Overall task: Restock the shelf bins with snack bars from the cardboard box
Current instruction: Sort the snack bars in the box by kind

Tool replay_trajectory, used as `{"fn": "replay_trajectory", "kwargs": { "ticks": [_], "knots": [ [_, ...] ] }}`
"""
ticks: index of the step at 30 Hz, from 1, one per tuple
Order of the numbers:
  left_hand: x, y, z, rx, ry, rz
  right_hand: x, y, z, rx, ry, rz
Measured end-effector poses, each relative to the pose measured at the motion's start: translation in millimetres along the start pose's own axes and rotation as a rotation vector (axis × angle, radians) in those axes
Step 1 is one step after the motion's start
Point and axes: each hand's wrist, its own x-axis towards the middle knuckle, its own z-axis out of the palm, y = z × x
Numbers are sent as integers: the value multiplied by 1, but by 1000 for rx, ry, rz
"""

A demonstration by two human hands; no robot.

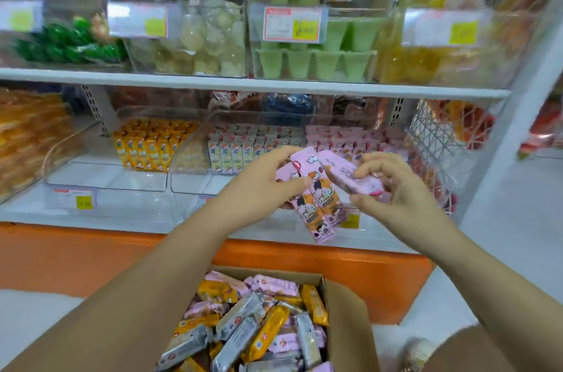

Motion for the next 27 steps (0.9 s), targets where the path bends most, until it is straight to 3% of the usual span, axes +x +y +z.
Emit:
{"fn": "replay_trajectory", "kwargs": {
  "ticks": [3,8,12,16,19,27],
  "knots": [
    [30,19,8,157,96,136,18,7,-27,-237,105,-54],
    [82,22,30,324,104,152,52,35,-46,-318,163,65],
    [125,4,50,497,23,45,84,72,-44,-417,25,199],
    [161,-20,75,635,-102,-98,115,116,-30,-612,-189,204],
    [186,-38,90,632,-100,-173,132,140,-21,-644,-248,184],
    [225,-59,113,576,110,-128,143,166,-16,-553,-32,136]
  ]
}}
